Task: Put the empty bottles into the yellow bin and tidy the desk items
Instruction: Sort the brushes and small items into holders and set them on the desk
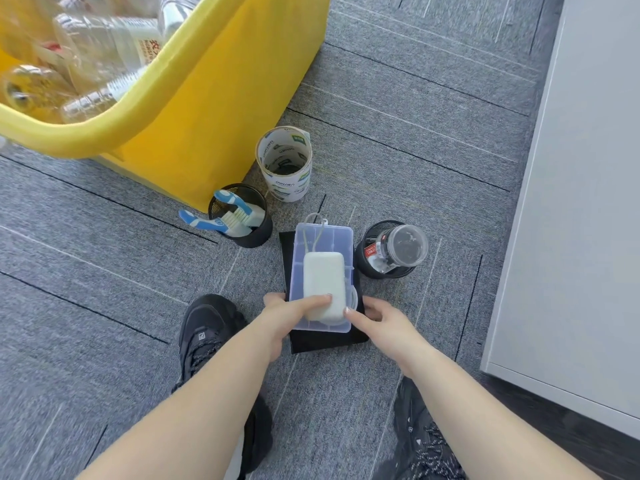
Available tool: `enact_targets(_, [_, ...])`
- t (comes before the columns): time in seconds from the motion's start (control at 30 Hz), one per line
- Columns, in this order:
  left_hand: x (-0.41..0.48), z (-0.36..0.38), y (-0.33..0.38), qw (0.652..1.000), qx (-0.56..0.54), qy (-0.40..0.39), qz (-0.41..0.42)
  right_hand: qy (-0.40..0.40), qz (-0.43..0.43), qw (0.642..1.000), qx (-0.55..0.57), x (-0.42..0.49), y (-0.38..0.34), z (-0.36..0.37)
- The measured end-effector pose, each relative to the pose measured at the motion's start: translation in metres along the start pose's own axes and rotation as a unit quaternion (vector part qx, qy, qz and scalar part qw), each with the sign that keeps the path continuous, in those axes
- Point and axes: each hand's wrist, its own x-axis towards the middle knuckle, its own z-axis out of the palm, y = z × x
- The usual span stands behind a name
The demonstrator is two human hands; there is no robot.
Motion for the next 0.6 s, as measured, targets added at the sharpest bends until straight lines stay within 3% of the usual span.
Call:
enact_targets(0.23, [0.001, -0.005, 0.006, 0.999, 0.002, -0.041, 0.026, 0.011, -0.011, 1.0, -0.012, 0.0, 0.009, -0.005])
enact_targets(0.4, [-0.001, -0.008, -0.001, 0.999, -0.003, -0.029, 0.037, 0.225, -0.05, 0.972, 0.036, 0.004, 0.013, -0.029])
enact_targets(0.6, [-0.006, -0.015, -0.006, 0.998, -0.005, -0.001, 0.057, 0.207, -0.152, 0.965, 0.046, 0.019, -0.005, -0.031])
